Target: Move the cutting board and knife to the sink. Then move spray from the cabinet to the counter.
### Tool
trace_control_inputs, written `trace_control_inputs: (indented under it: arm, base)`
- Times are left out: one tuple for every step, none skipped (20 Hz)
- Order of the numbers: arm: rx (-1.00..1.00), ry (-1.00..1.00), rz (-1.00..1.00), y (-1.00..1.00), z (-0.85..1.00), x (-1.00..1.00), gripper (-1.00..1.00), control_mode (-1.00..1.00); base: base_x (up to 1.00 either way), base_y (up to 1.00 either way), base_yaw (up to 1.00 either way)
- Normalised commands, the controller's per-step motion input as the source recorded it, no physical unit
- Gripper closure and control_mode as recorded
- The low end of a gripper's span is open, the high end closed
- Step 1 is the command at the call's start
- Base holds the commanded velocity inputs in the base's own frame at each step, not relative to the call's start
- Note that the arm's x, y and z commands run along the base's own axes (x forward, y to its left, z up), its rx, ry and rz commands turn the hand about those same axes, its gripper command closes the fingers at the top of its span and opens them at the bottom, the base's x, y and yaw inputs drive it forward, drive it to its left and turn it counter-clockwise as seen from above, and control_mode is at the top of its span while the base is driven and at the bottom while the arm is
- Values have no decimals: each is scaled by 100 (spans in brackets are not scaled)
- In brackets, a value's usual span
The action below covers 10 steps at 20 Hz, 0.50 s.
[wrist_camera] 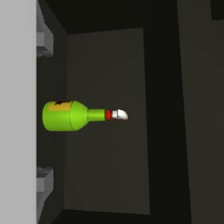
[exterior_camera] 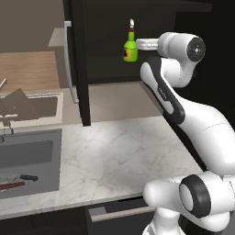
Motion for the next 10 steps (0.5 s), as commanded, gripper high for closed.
trace_control_inputs:
  arm:
    - [0,3,0,0,0,39,-100,-100]
    - [0,2,0,0,0,38,-100,-100]
    - [0,2,0,0,0,37,-100,-100]
    - [0,2,0,0,0,36,-100,-100]
    - [0,1,0,0,0,35,-100,-100]
    - [0,1,0,0,0,34,-100,-100]
    - [0,1,0,0,0,34,-100,-100]
    - [0,1,0,0,0,34,-100,-100]
    - [0,1,0,0,0,36,-100,-100]
    - [0,1,0,0,0,37,-100,-100]
  base:
    - [0,0,0]
    - [0,0,0]
    - [0,0,0]
    - [0,0,0]
    - [0,0,0]
    - [0,0,0]
    - [0,0,0]
    - [0,0,0]
    - [0,0,0]
    - [0,0,0]
